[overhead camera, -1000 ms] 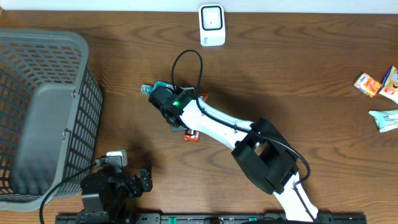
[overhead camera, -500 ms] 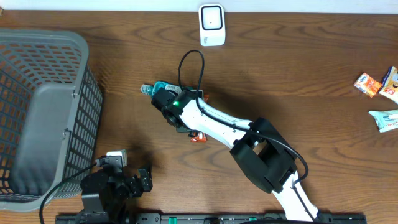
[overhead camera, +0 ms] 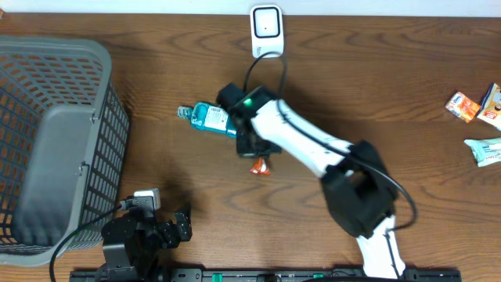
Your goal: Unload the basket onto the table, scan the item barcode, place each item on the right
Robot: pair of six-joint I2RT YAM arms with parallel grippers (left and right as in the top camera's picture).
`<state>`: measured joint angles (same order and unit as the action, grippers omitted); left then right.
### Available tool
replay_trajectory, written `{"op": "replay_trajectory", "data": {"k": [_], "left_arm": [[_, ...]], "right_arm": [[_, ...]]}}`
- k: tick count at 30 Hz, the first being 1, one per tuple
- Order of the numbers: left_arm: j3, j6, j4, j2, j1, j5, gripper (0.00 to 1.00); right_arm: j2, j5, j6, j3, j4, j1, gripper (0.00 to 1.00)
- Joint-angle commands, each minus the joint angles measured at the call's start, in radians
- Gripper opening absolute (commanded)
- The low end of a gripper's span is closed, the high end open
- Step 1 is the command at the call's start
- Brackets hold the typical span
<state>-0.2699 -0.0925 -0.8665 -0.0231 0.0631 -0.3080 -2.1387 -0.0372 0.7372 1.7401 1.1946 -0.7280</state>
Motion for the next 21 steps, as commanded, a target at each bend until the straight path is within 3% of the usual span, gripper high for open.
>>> {"op": "replay_trajectory", "data": {"k": [1,8,11,15,21], "left_arm": [[-0.001,0.006,-0.008,0.005,-0.004,0.003,0.98],[-0.001,0.006,-0.008,0.005,-0.004,0.003,0.98],[-0.001,0.006,-0.008,0.005,-0.004,0.003,0.98],[-0.001,0.006,-0.008,0.005,-0.004,0.003,0.98],[-0.001,0.006,-0.008,0.005,-0.004,0.003,0.98]], "right_arm": [[0.122,-0.080,-0.035,0.021,0.047,0.023,0.01],[0.215,-0.285,0.087,0.021,0.166,-0.008,0.01],[0.222,-0.440,0.034,0.021,0.164,-0.047,0.01],[0.222,-0.593,-0.307,0.019,0.156,-0.125,0.01],[0.222,-0.373,-0.911,0.019,0.214,-0.214,0.01]]}}
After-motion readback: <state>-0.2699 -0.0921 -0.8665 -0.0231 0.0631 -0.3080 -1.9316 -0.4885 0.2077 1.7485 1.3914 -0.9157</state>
